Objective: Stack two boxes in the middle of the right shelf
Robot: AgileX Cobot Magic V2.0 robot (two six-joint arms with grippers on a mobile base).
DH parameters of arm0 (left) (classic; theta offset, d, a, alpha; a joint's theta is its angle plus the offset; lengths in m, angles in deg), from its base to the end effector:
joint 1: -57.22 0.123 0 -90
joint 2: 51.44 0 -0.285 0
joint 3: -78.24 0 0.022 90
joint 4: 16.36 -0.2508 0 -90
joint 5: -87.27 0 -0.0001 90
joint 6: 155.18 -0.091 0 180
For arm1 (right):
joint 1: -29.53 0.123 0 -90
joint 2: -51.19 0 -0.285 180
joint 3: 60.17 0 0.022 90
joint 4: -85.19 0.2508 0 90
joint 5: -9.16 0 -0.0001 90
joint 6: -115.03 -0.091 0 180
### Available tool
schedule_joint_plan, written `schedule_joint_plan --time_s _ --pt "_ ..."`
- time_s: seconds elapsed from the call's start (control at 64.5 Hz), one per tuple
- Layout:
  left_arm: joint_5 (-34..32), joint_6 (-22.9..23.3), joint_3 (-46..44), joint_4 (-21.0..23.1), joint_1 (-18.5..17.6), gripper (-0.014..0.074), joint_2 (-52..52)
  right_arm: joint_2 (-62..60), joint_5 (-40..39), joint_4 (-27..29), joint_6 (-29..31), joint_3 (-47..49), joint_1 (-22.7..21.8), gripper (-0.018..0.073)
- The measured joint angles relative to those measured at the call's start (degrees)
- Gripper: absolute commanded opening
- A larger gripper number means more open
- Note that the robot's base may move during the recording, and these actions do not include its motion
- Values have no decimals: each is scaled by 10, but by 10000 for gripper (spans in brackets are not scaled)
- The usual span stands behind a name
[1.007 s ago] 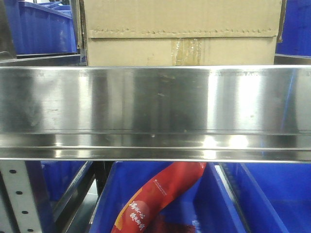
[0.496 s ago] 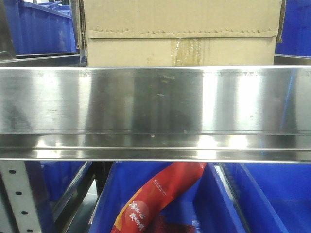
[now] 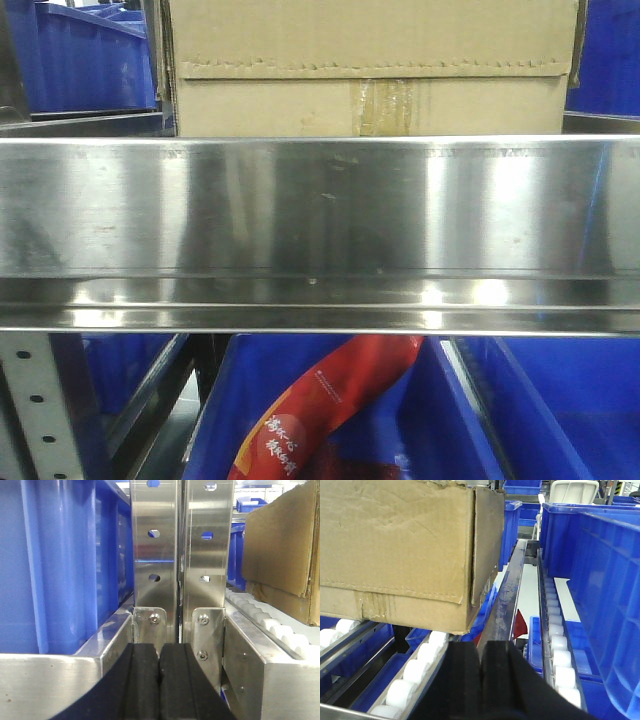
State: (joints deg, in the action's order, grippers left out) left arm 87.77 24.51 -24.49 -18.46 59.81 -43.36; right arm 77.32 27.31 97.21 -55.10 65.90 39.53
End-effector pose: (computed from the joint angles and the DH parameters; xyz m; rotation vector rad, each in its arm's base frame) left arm 0.0567 0.0026 0.2118 -0.0026 1.4988 0.0705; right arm 0.0751 0.0193 0.3010 -0.1741 1.7027 0.2056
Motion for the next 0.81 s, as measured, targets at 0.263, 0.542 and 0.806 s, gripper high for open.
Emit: schedule_joint_plan --time_s 0.263,0.542,0.806 --pt "-5 0 0 0 0 -111 0 0 0 0 0 0 0 -162" --pt "-5 0 0 0 0 -111 0 0 0 0 0 0 0 -162" --pt "-5 -1 0 0 0 -111 0 -61 -51 -16 0 -72 -45 -162"
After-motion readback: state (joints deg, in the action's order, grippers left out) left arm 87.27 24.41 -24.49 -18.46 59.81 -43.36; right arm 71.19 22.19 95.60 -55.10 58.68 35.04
